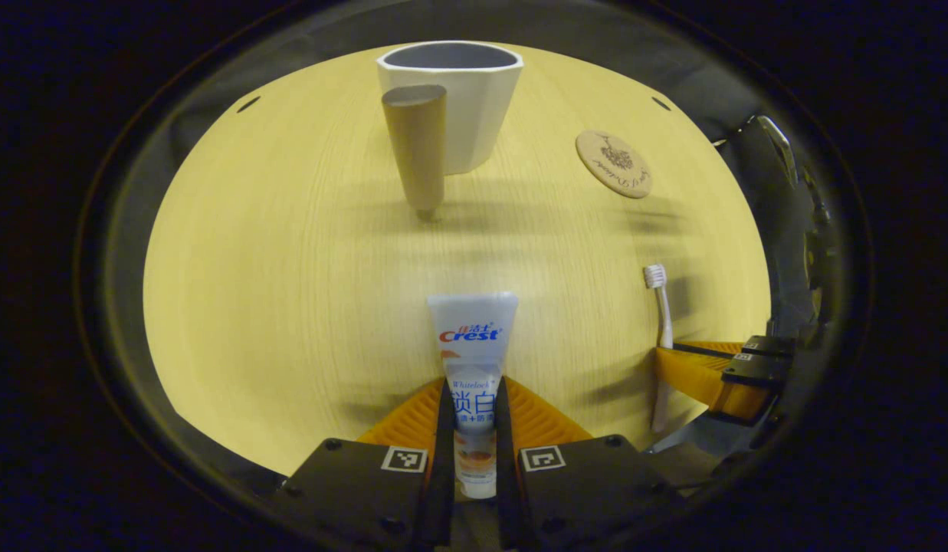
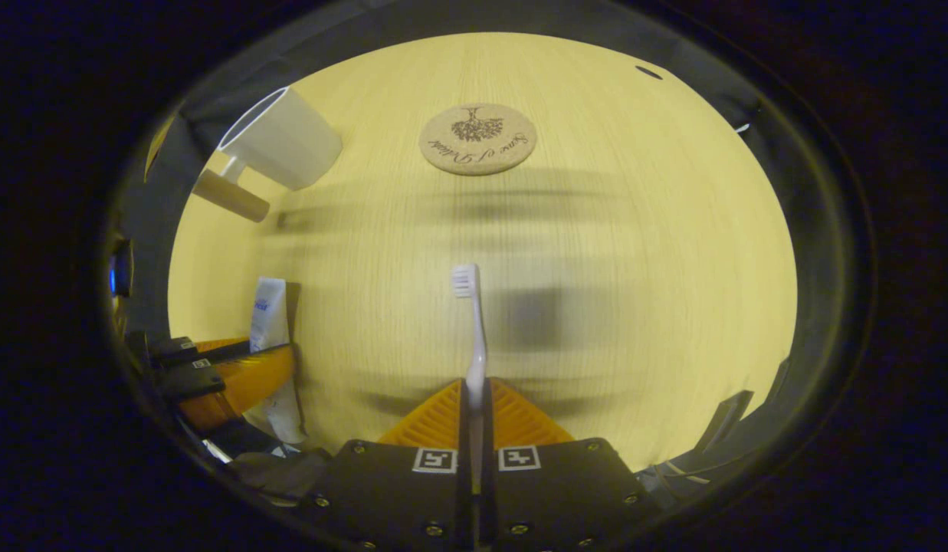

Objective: Put the toothbrush and toothpaste on the desktop into the cup, then pick up the cup and place it on the coaster on the desktop.

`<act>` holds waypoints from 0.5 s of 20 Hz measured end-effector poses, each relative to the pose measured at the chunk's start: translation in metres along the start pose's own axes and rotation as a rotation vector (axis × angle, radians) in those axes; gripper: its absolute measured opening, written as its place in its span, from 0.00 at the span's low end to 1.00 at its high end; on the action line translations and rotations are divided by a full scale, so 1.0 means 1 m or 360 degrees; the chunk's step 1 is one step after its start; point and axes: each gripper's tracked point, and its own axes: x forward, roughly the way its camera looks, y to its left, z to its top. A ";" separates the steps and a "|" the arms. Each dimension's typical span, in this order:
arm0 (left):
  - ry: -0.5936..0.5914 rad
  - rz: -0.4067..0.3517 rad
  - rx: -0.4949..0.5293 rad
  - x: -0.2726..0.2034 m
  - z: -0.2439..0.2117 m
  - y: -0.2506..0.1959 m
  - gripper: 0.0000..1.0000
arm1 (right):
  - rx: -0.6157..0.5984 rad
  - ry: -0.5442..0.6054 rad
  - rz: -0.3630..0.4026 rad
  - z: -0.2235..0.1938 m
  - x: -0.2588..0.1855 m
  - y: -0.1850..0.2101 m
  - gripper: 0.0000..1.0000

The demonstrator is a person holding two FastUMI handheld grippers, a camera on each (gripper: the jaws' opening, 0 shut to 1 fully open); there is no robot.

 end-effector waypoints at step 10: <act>-0.0155 -0.0089 -0.0090 -0.010 0.000 0.002 0.24 | -0.0020 -0.0217 0.0223 0.008 -0.015 0.021 0.05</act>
